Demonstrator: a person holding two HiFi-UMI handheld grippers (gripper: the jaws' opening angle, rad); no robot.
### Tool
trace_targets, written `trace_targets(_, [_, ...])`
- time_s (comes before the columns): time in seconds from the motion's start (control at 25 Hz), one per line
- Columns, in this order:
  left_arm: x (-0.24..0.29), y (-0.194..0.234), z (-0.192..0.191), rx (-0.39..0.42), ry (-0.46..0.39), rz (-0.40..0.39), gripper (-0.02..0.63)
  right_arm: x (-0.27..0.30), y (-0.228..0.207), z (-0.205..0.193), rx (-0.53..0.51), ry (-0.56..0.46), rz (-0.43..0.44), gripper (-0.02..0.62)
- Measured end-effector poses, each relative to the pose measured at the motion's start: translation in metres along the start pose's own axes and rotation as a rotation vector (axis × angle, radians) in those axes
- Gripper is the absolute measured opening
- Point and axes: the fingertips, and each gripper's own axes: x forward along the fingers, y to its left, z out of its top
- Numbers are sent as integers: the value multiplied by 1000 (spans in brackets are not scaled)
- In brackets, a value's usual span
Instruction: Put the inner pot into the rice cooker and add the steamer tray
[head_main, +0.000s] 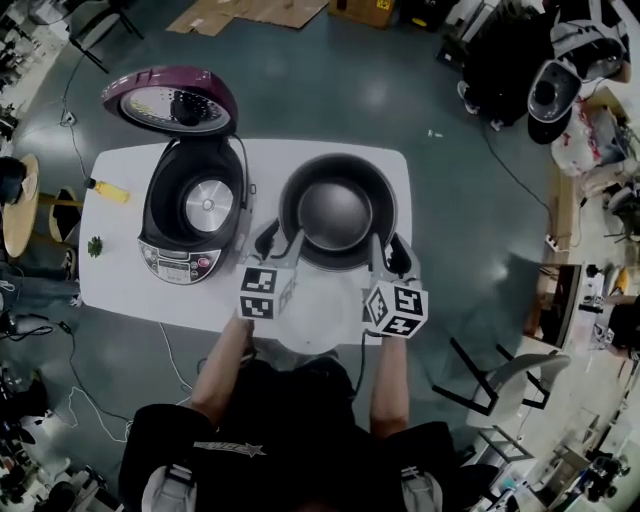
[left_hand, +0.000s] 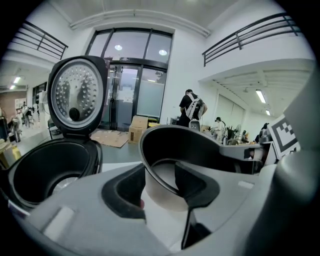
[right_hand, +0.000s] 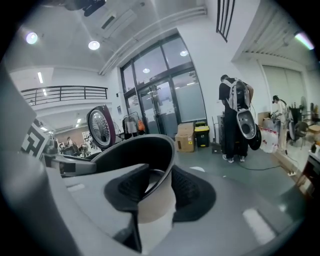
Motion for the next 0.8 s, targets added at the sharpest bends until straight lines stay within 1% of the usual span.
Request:
trace_targets(0.4, [-49,19,29,13,-67,33,192,-18,44,31,-26,-64,41,141])
trace_targets(0.8, [-85,48,51,29,-123,28,189,-31,89,55,-35,-126,41,141])
